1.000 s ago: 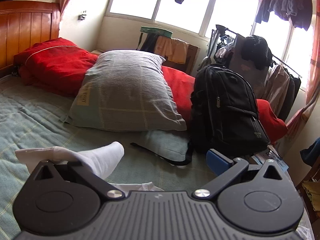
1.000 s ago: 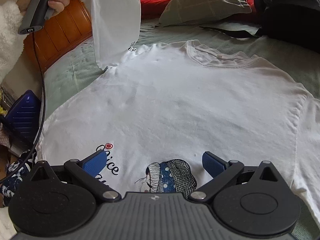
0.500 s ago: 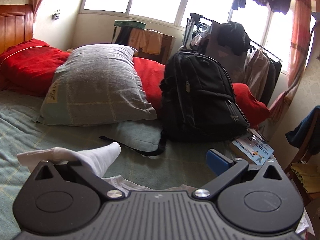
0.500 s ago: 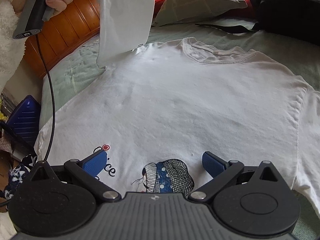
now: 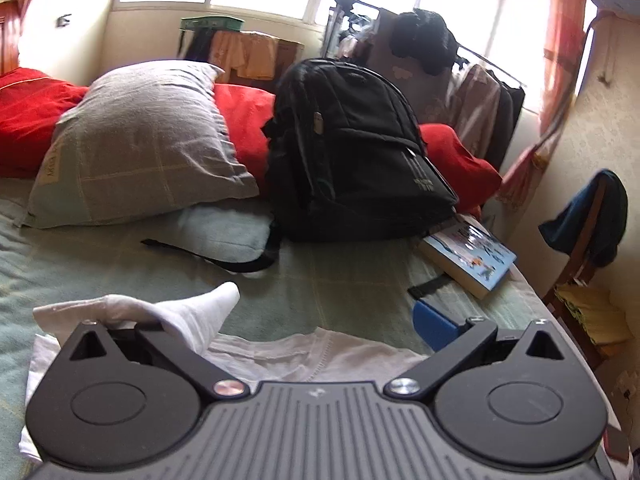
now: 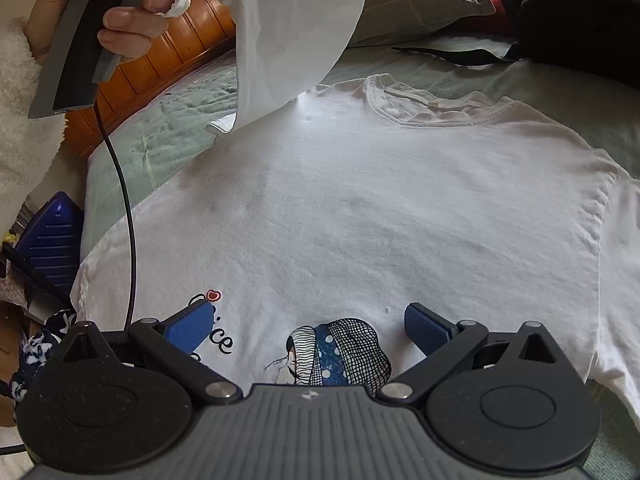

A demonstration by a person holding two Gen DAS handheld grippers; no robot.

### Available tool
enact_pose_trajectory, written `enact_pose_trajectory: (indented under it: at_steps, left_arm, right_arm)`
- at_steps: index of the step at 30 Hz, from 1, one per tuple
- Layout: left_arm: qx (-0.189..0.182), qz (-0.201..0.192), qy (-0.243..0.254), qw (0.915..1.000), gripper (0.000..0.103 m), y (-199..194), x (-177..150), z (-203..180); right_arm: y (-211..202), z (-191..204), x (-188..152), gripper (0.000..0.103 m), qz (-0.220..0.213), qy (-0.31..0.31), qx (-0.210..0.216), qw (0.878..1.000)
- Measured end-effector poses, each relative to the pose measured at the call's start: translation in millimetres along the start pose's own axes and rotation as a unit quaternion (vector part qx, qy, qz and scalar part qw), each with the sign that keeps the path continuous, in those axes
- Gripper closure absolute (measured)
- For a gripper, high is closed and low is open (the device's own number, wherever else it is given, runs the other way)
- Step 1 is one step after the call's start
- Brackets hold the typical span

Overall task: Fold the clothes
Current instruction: 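Lift the white strip with the left gripper and carry it across the shirt body, then lay the strip down on the shirt body and open the left gripper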

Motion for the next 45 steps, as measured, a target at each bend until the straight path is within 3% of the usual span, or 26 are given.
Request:
enact_pose_trajectory:
  at_steps: [5,14,20,26,40,45]
  left_arm:
    - [-0.018,0.006,0.027,0.9995,0.001,8.0,-22.7,-14.8]
    - [-0.049,0.021,0.033,0.9980,0.001,39.9,-81.8,-22.6]
    - [-0.056,0.030,0.052,0.9966,0.001,54.0,-96.1,-34.3]
    - [-0.068,0.078,0.066,0.9925,0.001,71.7,-106.8,-38.1]
    - [-0.149,0.110,-0.034,0.9822,0.001,25.3,-130.0,-4.0]
    - [-0.129,0.101,-0.058,0.9848,0.001,5.5,-136.5,18.6]
  right_arm:
    - [0.7,0.4,0.1,0.000,0.001,0.000,-0.001,1.000]
    - [2.3,-0.4,-0.7,0.000,0.003,-0.004,-0.004,1.000]
    - [4.3,0.3,-0.7,0.000,0.005,-0.007,-0.006,1.000]
    - [5.2,1.3,-0.4,0.000,0.005,-0.006,-0.006,1.000]
    - [5.3,1.7,0.9,0.000,0.004,-0.005,-0.003,1.000]
    - [7.3,2.0,2.2,0.000,0.005,-0.005,-0.005,1.000]
Point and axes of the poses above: each gripper's, at about its wrist camera, not at the fingertips, and y roughly the way its jaws point, z to its left, x to its top, the point moved 3 cm from there along y, roughly the way its jaws point, and after that the axes turned 6 degrees about z, right-handed, at the moved point
